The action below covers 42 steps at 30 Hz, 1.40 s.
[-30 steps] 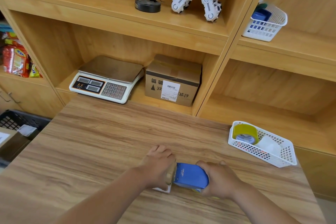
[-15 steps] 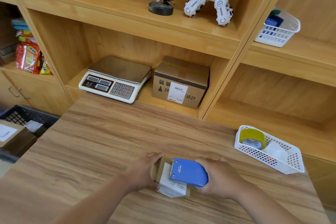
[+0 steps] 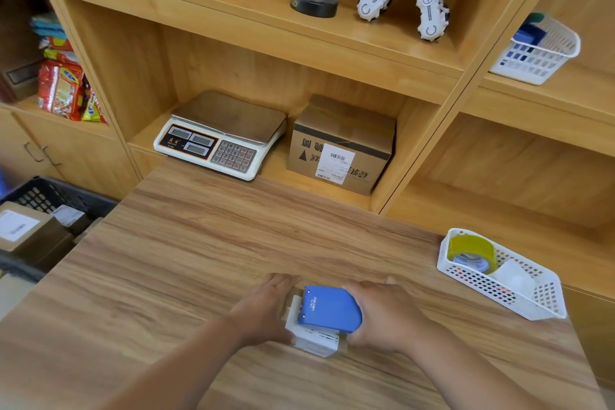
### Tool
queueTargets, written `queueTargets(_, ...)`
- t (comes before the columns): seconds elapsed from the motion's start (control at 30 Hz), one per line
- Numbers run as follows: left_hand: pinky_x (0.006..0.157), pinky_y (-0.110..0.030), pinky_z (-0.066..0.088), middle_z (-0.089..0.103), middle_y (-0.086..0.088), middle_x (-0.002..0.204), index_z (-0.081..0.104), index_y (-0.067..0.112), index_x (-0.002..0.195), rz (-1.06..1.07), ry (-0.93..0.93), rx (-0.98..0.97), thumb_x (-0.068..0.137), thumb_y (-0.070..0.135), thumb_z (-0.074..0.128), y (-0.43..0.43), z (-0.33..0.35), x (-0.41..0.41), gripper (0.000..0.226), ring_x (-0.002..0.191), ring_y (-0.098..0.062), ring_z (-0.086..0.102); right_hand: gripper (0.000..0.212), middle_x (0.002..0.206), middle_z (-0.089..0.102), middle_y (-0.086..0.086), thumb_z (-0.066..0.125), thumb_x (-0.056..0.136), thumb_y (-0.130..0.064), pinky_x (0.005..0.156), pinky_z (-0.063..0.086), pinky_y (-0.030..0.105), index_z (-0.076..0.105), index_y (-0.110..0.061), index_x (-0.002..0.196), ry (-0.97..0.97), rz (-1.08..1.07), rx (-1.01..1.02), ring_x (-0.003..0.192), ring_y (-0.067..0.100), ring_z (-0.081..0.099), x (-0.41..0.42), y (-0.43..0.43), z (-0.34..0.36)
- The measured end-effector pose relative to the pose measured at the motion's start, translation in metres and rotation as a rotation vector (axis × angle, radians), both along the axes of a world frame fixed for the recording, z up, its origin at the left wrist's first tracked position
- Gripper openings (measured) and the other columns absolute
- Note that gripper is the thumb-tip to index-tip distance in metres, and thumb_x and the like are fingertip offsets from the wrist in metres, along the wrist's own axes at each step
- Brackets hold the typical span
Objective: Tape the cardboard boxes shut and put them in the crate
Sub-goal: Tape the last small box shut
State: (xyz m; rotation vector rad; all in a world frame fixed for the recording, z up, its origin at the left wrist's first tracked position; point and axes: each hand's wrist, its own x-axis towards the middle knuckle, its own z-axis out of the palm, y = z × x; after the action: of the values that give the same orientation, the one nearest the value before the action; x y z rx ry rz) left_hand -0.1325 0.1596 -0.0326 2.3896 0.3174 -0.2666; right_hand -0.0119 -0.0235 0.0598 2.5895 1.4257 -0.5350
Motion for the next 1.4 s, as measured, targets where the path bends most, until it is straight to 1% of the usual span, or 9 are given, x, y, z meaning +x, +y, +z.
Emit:
queueTargets(0.17, 0.107, -0.016, 0.025, 0.038, 0.009, 0.140, 0.036, 0.021, 0.142, -0.060, 0.011, 0.033, 0.065, 0.038, 0.081, 0.004, -0.005, 0.004, 0.091, 0.131, -0.006, 0.027, 0.041, 0.099, 0.059, -0.008, 0.062, 0.068, -0.040, 0.083, 0.026, 0.033, 0.045, -0.030, 0.105, -0.030, 0.017, -0.015, 0.091, 0.019, 0.056, -0.003, 0.005, 0.001)
queueTargets(0.33, 0.108, -0.016, 0.024, 0.037, 0.007, 0.141, 0.035, 0.020, 0.144, -0.075, 0.016, 0.040, 0.067, 0.038, 0.081, 0.007, -0.004, 0.004, 0.091, 0.132, -0.006, 0.027, 0.040, 0.097, 0.060, -0.005, 0.061, 0.070, -0.040, 0.080, 0.025, 0.033, 0.044, -0.030, 0.105, -0.066, 0.048, -0.034, 0.087, 0.021, 0.056, -0.004, 0.007, 0.003)
queueTargets(0.47, 0.109, -0.018, 0.023, 0.035, 0.006, 0.145, 0.033, 0.022, 0.145, -0.094, 0.024, 0.081, 0.068, 0.041, 0.080, 0.008, -0.002, 0.005, 0.092, 0.135, -0.008, 0.025, 0.043, 0.095, 0.060, -0.004, 0.061, 0.070, -0.044, 0.088, 0.029, 0.036, 0.042, -0.029, 0.106, -0.064, 0.072, -0.063, 0.084, 0.021, 0.055, -0.001, 0.005, 0.004)
queueTargets(0.67, 0.110, -0.018, 0.017, 0.030, 0.011, 0.147, 0.030, 0.031, 0.146, -0.095, -0.002, 0.127, 0.072, 0.042, 0.076, 0.008, -0.005, 0.004, 0.088, 0.137, -0.005, 0.021, 0.045, 0.098, 0.060, -0.003, 0.060, 0.070, -0.044, 0.090, 0.027, 0.037, 0.041, -0.030, 0.109, -0.051, 0.062, -0.066, 0.087, 0.022, 0.056, 0.007, -0.011, 0.003)
queueTargets(0.9, 0.115, -0.026, 0.016, 0.028, 0.011, 0.149, 0.028, 0.032, 0.146, -0.109, 0.033, 0.117, 0.069, 0.050, 0.076, 0.007, -0.006, 0.005, 0.093, 0.138, -0.006, 0.017, 0.054, 0.104, 0.062, -0.011, 0.059, 0.066, -0.058, 0.080, 0.034, 0.031, 0.042, -0.032, 0.110, -0.015, -0.030, -0.050, 0.096, 0.016, 0.058, 0.033, -0.070, 0.002)
queueTargets(1.07, 0.114, -0.024, 0.017, 0.027, 0.012, 0.148, 0.027, 0.034, 0.146, -0.104, 0.035, 0.105, 0.070, 0.046, 0.076, 0.005, -0.004, 0.004, 0.091, 0.138, -0.005, 0.017, 0.053, 0.102, 0.060, -0.017, 0.059, 0.066, -0.063, 0.076, 0.029, 0.029, 0.043, -0.036, 0.108, 0.008, -0.070, -0.047, 0.094, 0.008, 0.056, 0.043, -0.102, 0.006)
queueTargets(1.2, 0.114, -0.025, 0.018, 0.029, 0.011, 0.147, 0.028, 0.034, 0.146, -0.097, 0.037, 0.097, 0.069, 0.044, 0.077, 0.004, -0.005, 0.006, 0.092, 0.137, -0.005, 0.018, 0.052, 0.096, 0.055, -0.023, 0.059, 0.067, -0.064, 0.079, 0.030, 0.027, 0.041, -0.039, 0.109, 0.007, -0.103, -0.068, 0.082, 0.005, 0.050, 0.049, -0.122, 0.009)
queueTargets(1.33, 0.114, -0.024, 0.018, 0.029, 0.010, 0.148, 0.029, 0.030, 0.146, -0.098, 0.045, 0.099, 0.069, 0.043, 0.078, 0.003, -0.005, 0.006, 0.092, 0.137, -0.006, 0.019, 0.053, 0.097, 0.055, -0.023, 0.058, 0.068, -0.063, 0.082, 0.031, 0.028, 0.041, -0.038, 0.111, 0.012, -0.104, -0.057, 0.092, 0.005, 0.054, 0.050, -0.126, 0.001)
queueTargets(1.4, 0.114, -0.023, 0.018, 0.029, 0.010, 0.148, 0.029, 0.030, 0.146, -0.101, 0.050, 0.098, 0.069, 0.042, 0.078, 0.002, -0.004, 0.006, 0.092, 0.137, -0.006, 0.019, 0.053, 0.101, 0.058, -0.021, 0.058, 0.067, -0.063, 0.085, 0.032, 0.028, 0.042, -0.038, 0.111, 0.021, -0.108, -0.051, 0.089, 0.004, 0.054, 0.051, -0.127, -0.005)
